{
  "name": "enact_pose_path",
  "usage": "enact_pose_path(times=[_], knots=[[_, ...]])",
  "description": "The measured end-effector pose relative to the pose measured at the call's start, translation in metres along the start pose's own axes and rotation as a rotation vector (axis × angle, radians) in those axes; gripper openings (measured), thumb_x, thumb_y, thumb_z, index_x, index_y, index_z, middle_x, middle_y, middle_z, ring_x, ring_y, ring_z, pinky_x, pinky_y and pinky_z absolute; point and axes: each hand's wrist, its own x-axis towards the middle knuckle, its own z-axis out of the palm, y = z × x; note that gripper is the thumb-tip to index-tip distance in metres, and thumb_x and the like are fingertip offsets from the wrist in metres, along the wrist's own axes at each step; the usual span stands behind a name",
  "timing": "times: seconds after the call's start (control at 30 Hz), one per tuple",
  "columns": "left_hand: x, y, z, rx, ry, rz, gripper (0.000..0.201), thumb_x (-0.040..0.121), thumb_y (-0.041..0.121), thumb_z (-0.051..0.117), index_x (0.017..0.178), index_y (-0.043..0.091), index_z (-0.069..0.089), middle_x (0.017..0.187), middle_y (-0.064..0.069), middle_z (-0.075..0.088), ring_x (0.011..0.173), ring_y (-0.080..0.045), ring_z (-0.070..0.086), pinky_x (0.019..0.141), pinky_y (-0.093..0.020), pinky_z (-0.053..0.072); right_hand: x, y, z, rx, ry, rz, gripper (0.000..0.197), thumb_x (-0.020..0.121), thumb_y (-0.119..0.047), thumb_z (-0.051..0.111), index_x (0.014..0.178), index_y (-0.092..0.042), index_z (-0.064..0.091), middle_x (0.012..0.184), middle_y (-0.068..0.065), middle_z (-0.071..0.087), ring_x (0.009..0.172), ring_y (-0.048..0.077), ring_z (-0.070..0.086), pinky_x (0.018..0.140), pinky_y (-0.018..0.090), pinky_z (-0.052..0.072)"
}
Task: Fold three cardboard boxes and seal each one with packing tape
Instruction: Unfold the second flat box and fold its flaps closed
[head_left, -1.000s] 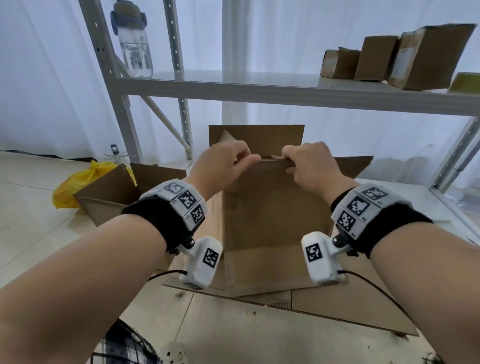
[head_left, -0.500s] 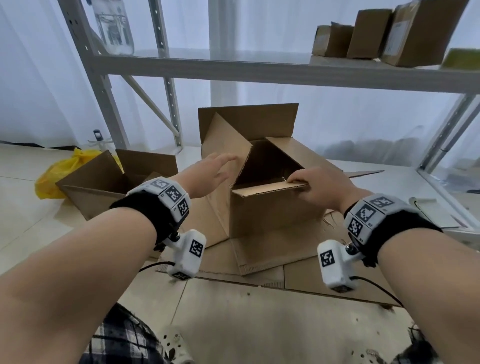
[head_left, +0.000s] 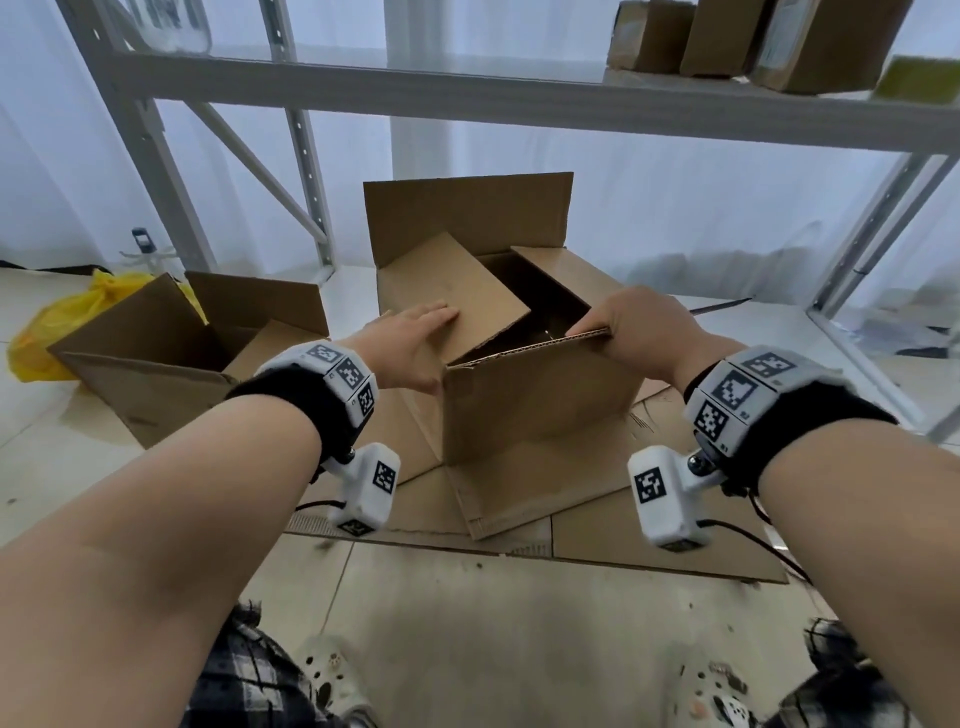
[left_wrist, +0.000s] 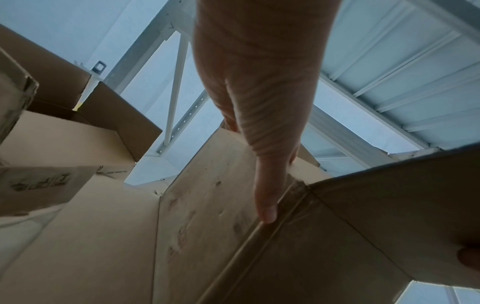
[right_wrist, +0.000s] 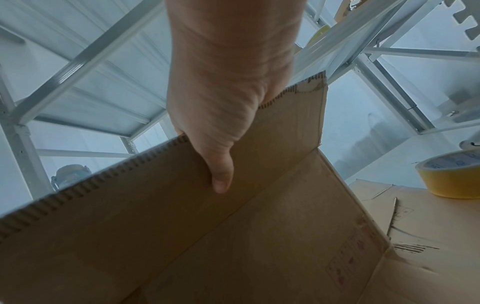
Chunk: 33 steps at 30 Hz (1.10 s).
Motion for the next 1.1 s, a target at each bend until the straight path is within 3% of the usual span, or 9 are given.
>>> enact_pose_path(times=[0.07,0.27,0.37,0.47,0.63,0.8,0.9,0.97,1.1], knots=[[0.002,-0.001,-0.003,0.023,-0.018,0.000,0.103,0.073,0.045,0.077,0.152,0.025,0.015,0.159,0.003,0.018,0.144,-0.019,0.021,0.118,-0.041,0.021,0.001,-0.001,0.001,0.010,0.005,0.000,0.040,0.085,-0.006,0.053,0.094,-0.038,0.076,0.073,-0.020,0.055,0.079,0.011,0.052,0.067,0.024,0.034],[0.011,0.004,-0.017,0.072,-0.115,-0.030,0.093,0.073,0.039,0.079,0.149,0.024,0.027,0.149,-0.002,0.036,0.135,-0.023,0.035,0.112,-0.044,0.030,0.003,-0.005,0.002,0.013,0.005,0.006,0.029,0.088,-0.015,0.058,0.099,-0.034,0.076,0.094,-0.006,0.072,0.091,0.020,0.063,0.076,0.028,0.046],[0.014,0.008,-0.020,0.130,-0.154,-0.042,0.090,0.074,0.038,0.078,0.148,0.023,0.029,0.148,-0.002,0.038,0.134,-0.023,0.037,0.111,-0.043,0.031,0.003,-0.005,0.003,0.009,0.014,0.016,0.027,0.090,-0.016,0.058,0.100,-0.033,0.076,0.099,-0.007,0.072,0.095,0.019,0.062,0.074,0.025,0.040],[0.010,0.007,-0.016,0.087,-0.139,-0.042,0.092,0.074,0.038,0.078,0.149,0.022,0.027,0.153,-0.001,0.031,0.139,-0.021,0.030,0.115,-0.043,0.025,0.000,-0.005,0.003,-0.007,0.026,0.021,0.029,0.090,-0.015,0.057,0.104,-0.034,0.074,0.105,-0.008,0.071,0.102,0.019,0.061,0.076,0.026,0.040],[-0.011,0.010,-0.007,0.021,-0.189,-0.031,0.105,0.075,0.058,0.069,0.153,0.025,0.007,0.161,0.004,0.001,0.148,-0.019,-0.002,0.119,-0.048,0.002,-0.007,-0.007,0.004,-0.037,0.067,-0.014,0.029,0.092,-0.017,0.055,0.109,-0.032,0.072,0.108,-0.008,0.070,0.104,0.016,0.059,0.078,0.025,0.037],[-0.021,0.022,-0.010,-0.210,0.001,-0.008,0.084,0.075,0.070,0.053,0.142,0.022,0.034,0.137,0.002,0.049,0.126,-0.020,0.043,0.110,-0.040,0.029,-0.007,-0.003,0.003,-0.024,0.125,-0.024,0.016,0.087,-0.022,0.058,0.094,-0.024,0.073,0.088,-0.003,0.071,0.090,0.022,0.063,0.071,0.025,0.034],[-0.024,0.027,-0.013,-0.133,-0.046,-0.021,0.087,0.073,0.085,0.026,0.132,0.024,0.043,0.117,0.004,0.060,0.110,-0.019,0.052,0.104,-0.039,0.031,-0.002,-0.001,0.003,-0.093,0.296,-0.024,0.038,0.080,-0.055,0.050,0.080,-0.019,0.065,0.075,0.002,0.065,0.080,0.025,0.059,0.082,0.034,0.033],[-0.023,0.024,-0.015,-0.156,-0.033,-0.063,0.092,0.072,0.087,0.018,0.130,0.022,0.044,0.114,0.001,0.062,0.108,-0.020,0.053,0.103,-0.041,0.035,0.002,-0.001,0.001,-0.122,0.380,0.025,0.046,0.085,-0.060,0.050,0.088,-0.016,0.062,0.085,0.005,0.065,0.089,0.027,0.056,0.088,0.039,0.031],[-0.023,0.023,-0.010,-0.297,0.022,-0.150,0.107,0.067,0.093,0.010,0.138,0.019,0.042,0.131,-0.001,0.057,0.119,-0.024,0.052,0.106,-0.043,0.037,0.011,-0.002,0.004,-0.071,0.372,0.135,0.041,0.096,-0.045,0.047,0.125,-0.017,0.055,0.126,0.009,0.054,0.123,0.028,0.043,0.105,0.041,0.023]])
